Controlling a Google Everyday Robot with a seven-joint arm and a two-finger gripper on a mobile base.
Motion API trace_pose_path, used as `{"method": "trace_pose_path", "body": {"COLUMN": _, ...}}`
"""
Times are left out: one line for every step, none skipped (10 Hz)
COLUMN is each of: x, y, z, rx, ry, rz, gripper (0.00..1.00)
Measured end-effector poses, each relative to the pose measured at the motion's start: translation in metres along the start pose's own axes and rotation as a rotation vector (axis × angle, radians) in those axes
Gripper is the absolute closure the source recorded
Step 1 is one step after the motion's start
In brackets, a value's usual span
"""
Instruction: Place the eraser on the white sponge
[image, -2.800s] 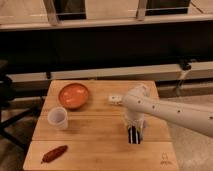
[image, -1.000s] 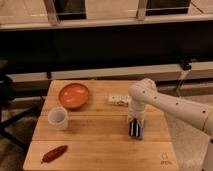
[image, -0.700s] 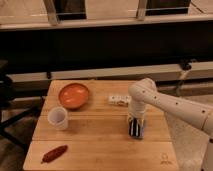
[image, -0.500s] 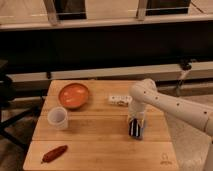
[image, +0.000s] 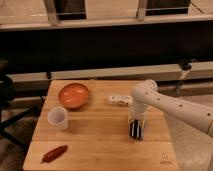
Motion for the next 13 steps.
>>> {"method": "trace_pose_path", "body": {"x": -0.0009, "y": 0.0009, "z": -0.0004, "rx": 0.000, "ry": -0.001, "rz": 0.005, "gripper": 1.00}}
{"method": "trace_pose_path", "body": {"x": -0.0018, "y": 0.0020, "z": -0.0007, "rx": 0.000, "ry": -0.002, "rz": 0.011, "gripper": 1.00}}
{"method": "trace_pose_path", "body": {"x": -0.0028, "y": 0.0028, "z": -0.0012, "rx": -0.002, "ry": -0.003, "rz": 0.016, "gripper": 1.00}}
{"method": "trace_pose_path", "body": {"x": -0.0040, "y": 0.0040, "z": -0.0019, "rx": -0.002, "ry": -0.004, "rz": 0.023, "gripper": 1.00}}
{"method": "trace_pose_path", "body": {"x": -0.0048, "y": 0.0048, "z": -0.0024, "rx": -0.003, "ry": -0.004, "rz": 0.026, "gripper": 1.00}}
{"method": "trace_pose_path", "body": {"x": -0.0056, "y": 0.0055, "z": -0.0026, "rx": -0.005, "ry": -0.004, "rz": 0.030, "gripper": 1.00}}
{"method": "trace_pose_path", "body": {"x": -0.0073, "y": 0.0060, "z": -0.0030, "rx": -0.008, "ry": -0.005, "rz": 0.036, "gripper": 1.00}}
{"method": "trace_pose_path", "body": {"x": -0.0079, "y": 0.0067, "z": -0.0029, "rx": -0.011, "ry": -0.006, "rz": 0.040, "gripper": 1.00}}
{"method": "trace_pose_path", "body": {"x": -0.0085, "y": 0.0073, "z": -0.0026, "rx": -0.014, "ry": -0.009, "rz": 0.044, "gripper": 1.00}}
{"method": "trace_pose_path", "body": {"x": -0.0092, "y": 0.0079, "z": -0.0024, "rx": -0.017, "ry": -0.012, "rz": 0.049, "gripper": 1.00}}
{"method": "trace_pose_path", "body": {"x": -0.0096, "y": 0.0087, "z": -0.0023, "rx": -0.020, "ry": -0.017, "rz": 0.056, "gripper": 1.00}}
{"method": "trace_pose_path", "body": {"x": -0.0094, "y": 0.0106, "z": -0.0009, "rx": -0.022, "ry": -0.030, "rz": 0.068, "gripper": 1.00}}
{"method": "trace_pose_path", "body": {"x": -0.0090, "y": 0.0106, "z": -0.0007, "rx": -0.021, "ry": -0.035, "rz": 0.072, "gripper": 1.00}}
